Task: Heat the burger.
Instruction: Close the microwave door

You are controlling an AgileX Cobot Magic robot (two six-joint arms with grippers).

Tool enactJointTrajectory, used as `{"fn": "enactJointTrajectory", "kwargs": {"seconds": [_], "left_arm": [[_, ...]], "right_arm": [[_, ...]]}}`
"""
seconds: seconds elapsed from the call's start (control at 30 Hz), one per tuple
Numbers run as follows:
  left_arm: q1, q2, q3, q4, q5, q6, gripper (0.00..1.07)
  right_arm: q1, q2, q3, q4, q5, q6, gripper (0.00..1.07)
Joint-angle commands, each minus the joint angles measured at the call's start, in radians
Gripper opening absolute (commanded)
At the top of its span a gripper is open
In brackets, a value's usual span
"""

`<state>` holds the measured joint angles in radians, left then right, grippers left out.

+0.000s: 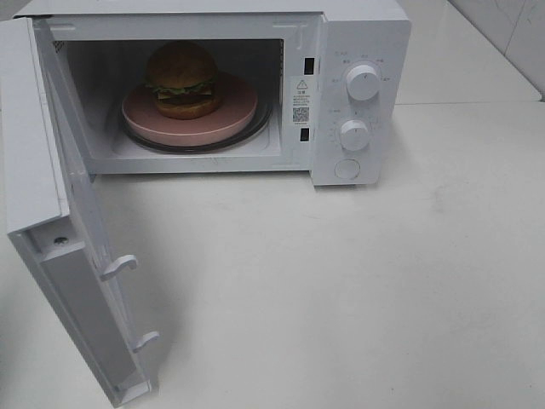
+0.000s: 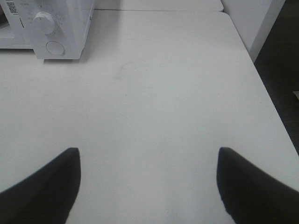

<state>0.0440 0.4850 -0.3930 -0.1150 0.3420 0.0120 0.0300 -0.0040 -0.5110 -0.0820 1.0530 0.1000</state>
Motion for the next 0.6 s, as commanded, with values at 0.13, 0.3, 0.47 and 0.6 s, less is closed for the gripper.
{"fn": "enactJointTrajectory", "kwargs": {"seconds": [0.13, 0.3, 0.47, 0.6], "left_arm": [[0.001, 0.100, 0.147, 0.003, -0.430, 0.096, 0.00], [0.001, 0.202, 0.209, 0.007, -0.631, 0.084, 0.00], [0.001, 0.341, 0.221, 0.139, -0.749, 0.026, 0.00], [0.001, 0.415, 0.221, 0.265, -0.803, -0.059, 0.00]], "right_arm": [[-0.007, -0.026, 0.001, -0.001, -0.011, -0.009, 0.76], [-0.007, -0.026, 0.001, -0.001, -0.011, -0.009, 0.76], [-0.007, -0.026, 0.001, -0.001, -0.011, -0.009, 0.76], [-0.007, -0.026, 0.001, -0.001, -0.011, -0.009, 0.76]]}}
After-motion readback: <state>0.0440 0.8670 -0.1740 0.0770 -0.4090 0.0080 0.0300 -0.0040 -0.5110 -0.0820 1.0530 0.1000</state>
